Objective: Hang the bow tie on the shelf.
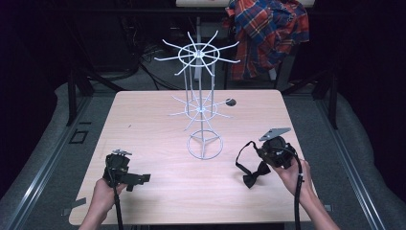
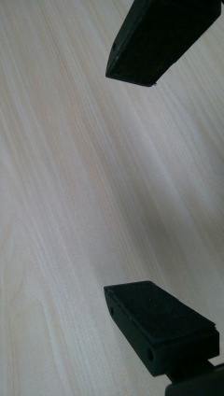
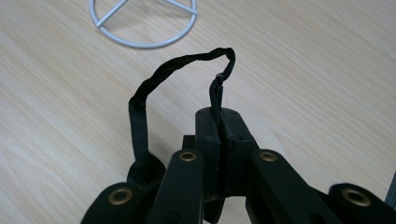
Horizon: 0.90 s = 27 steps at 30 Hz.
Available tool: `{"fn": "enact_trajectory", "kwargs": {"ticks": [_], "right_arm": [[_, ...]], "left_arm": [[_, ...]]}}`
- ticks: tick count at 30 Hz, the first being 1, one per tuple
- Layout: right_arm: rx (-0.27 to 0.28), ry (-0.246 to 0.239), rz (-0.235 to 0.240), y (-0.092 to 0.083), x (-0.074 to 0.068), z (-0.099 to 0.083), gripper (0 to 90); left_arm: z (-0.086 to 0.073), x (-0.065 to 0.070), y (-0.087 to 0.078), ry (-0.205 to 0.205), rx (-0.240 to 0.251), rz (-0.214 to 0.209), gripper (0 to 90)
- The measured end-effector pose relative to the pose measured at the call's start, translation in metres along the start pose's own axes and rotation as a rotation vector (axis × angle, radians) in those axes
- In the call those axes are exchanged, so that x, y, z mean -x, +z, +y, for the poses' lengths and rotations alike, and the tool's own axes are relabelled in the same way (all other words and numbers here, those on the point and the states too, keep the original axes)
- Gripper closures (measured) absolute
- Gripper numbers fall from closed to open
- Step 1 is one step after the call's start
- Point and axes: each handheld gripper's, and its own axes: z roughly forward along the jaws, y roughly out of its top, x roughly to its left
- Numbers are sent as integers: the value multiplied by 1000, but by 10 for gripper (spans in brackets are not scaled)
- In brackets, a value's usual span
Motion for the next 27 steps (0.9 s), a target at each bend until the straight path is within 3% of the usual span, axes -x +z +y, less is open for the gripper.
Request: {"fn": "enact_trajectory", "kwargs": {"ticks": [27], "right_arm": [[69,-20,13,-16,-10,19,867]], "left_arm": [[1,1,1,7,-2,-5,3]]}}
